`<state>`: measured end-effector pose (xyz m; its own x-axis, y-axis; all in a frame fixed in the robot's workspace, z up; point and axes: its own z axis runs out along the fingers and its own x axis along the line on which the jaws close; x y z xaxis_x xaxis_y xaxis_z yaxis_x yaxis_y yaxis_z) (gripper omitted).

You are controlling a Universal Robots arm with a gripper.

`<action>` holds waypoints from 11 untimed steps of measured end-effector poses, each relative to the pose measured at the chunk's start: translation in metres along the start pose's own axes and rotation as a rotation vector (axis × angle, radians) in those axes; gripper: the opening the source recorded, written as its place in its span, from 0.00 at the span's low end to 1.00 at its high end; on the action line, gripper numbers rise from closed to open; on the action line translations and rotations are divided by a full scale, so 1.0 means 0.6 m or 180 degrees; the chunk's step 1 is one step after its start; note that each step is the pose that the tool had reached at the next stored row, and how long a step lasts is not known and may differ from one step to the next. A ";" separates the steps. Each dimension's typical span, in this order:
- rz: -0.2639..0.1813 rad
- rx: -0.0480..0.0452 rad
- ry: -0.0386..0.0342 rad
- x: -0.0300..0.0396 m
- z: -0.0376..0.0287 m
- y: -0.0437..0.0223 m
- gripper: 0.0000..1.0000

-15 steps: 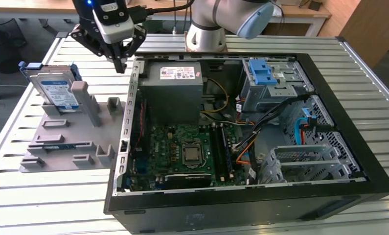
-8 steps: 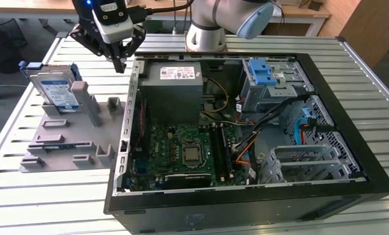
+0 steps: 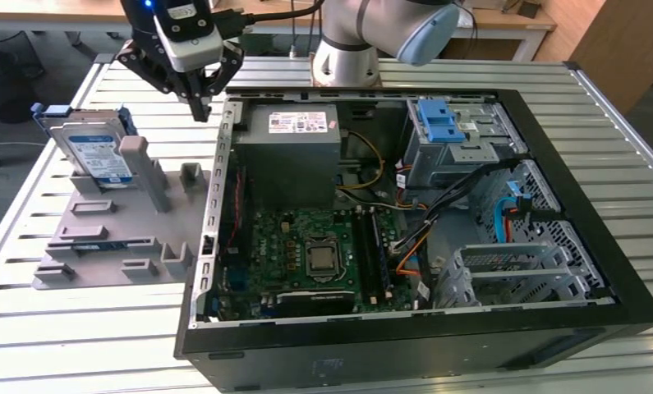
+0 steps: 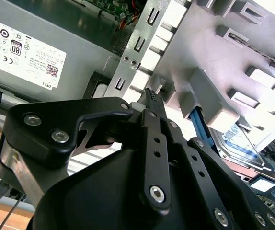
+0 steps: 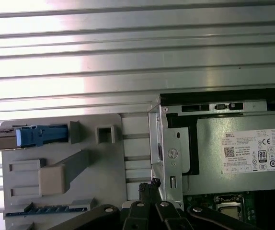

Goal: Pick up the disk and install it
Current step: 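Reach for the disk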

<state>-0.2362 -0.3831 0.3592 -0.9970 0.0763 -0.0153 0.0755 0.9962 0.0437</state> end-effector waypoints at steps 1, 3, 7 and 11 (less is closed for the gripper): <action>0.0000 0.0000 0.0000 0.000 0.000 0.000 0.11; 0.0000 0.0000 0.0000 0.001 0.000 0.001 0.11; 0.0000 0.0000 0.0000 0.002 0.001 0.002 0.11; 0.0000 0.0000 0.0001 0.002 0.002 0.003 0.11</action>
<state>-0.2373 -0.3812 0.3582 -0.9970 0.0762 -0.0151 0.0755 0.9962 0.0436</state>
